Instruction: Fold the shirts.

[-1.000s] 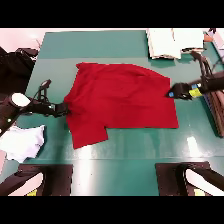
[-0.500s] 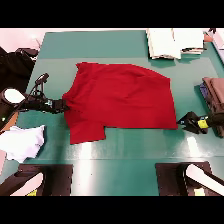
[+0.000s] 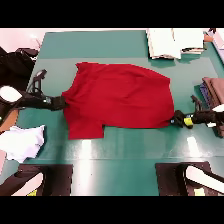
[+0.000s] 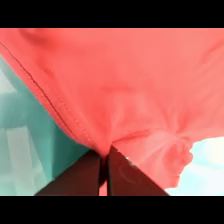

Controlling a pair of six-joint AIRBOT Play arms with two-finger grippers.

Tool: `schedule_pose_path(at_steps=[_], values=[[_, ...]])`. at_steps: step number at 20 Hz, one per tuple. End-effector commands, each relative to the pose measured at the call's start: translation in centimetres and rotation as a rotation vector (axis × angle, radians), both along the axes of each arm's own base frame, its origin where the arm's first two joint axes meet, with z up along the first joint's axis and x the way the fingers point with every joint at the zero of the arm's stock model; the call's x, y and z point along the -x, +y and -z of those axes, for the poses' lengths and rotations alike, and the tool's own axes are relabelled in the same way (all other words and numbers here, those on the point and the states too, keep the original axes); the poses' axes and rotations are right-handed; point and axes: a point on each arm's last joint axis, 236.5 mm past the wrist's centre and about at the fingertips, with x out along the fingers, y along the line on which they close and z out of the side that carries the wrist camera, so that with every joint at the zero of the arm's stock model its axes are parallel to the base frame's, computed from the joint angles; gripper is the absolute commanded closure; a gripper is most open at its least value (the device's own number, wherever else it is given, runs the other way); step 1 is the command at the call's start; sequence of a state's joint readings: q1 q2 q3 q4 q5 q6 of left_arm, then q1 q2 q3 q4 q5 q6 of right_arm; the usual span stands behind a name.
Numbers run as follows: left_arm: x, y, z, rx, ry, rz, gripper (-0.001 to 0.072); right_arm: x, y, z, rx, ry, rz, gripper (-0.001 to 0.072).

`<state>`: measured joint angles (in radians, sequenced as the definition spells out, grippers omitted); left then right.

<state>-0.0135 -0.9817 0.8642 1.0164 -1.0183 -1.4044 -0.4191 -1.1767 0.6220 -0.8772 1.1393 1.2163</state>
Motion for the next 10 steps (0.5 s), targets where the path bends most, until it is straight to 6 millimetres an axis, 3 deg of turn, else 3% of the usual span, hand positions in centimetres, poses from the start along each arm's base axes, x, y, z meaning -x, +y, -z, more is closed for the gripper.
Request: schedule_pose_path(at_steps=[1, 3, 5, 8, 10], values=[[-1.0, 0.1, -7.0, -0.02, -0.165, 0.02, 0.0682, -3.7, 2.0, -7.3, 0.041, -0.236, -0.107, 0.0691], [-0.5, -0.1, -15.2, -0.024, -0.349, 0.041, 0.0682, -6.0, 2.3, -16.0, 0.115, -0.46, -0.166, 0.0692], [1.4, 0.2, -25.6, -0.047, -0.599, 0.04, 0.0682, -7.0, 2.4, -26.6, 0.218, -0.721, -0.188, 0.0691], [7.1, 1.1, -39.6, -0.079, -0.968, 0.003, 0.0682, -4.2, 2.5, -41.6, 0.38, -1.079, -0.16, 0.0691], [11.4, 1.6, -46.7, -0.089, -1.168, -0.024, 0.0683, -1.2, 2.2, -48.6, 0.462, -1.233, -0.1, 0.0692]])
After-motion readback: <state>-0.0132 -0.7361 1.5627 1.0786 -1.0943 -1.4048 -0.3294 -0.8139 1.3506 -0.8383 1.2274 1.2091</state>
